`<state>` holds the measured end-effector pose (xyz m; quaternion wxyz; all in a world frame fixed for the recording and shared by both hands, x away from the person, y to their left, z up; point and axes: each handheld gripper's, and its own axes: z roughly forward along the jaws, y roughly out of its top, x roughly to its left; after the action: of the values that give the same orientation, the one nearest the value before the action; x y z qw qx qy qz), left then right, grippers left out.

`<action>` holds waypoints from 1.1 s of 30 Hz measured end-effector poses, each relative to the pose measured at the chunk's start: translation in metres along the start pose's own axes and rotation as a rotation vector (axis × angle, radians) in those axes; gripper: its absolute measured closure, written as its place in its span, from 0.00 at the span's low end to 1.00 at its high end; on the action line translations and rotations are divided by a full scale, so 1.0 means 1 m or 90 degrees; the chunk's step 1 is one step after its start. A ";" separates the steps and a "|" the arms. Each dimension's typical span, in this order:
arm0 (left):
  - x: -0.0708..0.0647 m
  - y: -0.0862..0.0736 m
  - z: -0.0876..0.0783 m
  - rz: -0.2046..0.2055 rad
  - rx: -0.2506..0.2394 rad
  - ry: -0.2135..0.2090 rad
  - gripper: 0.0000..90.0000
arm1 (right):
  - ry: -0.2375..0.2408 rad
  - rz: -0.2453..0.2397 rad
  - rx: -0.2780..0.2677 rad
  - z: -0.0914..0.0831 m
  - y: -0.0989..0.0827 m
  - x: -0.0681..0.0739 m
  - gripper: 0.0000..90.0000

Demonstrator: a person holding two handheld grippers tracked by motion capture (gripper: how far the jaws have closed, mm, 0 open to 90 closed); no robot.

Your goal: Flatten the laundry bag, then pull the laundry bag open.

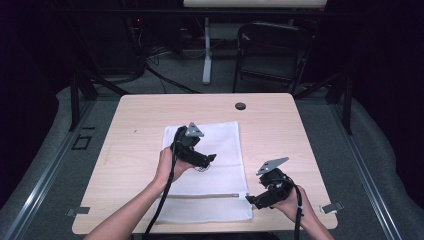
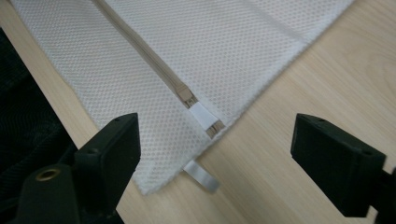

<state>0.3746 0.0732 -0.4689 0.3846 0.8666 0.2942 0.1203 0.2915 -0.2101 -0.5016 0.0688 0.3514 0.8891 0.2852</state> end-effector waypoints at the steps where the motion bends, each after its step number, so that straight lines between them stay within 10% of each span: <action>1: -0.004 -0.001 -0.001 0.004 -0.006 0.001 0.04 | -0.006 0.013 -0.007 -0.001 -0.001 -0.003 0.25; 10: -0.024 -0.013 0.015 0.041 0.012 -0.048 0.07 | -0.013 0.053 0.003 0.008 -0.006 -0.019 0.57; 18: -0.038 -0.017 0.025 0.078 0.018 -0.064 0.10 | -0.015 0.027 0.027 0.019 -0.004 -0.010 0.83; 33: -0.063 -0.025 0.043 0.129 0.056 -0.103 0.12 | -0.015 -0.010 0.049 0.027 -0.002 -0.001 0.95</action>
<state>0.3323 0.0235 -0.5153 0.3547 0.9148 0.1783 0.0751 0.3001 -0.1993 -0.5251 0.0682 0.3499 0.9013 0.2460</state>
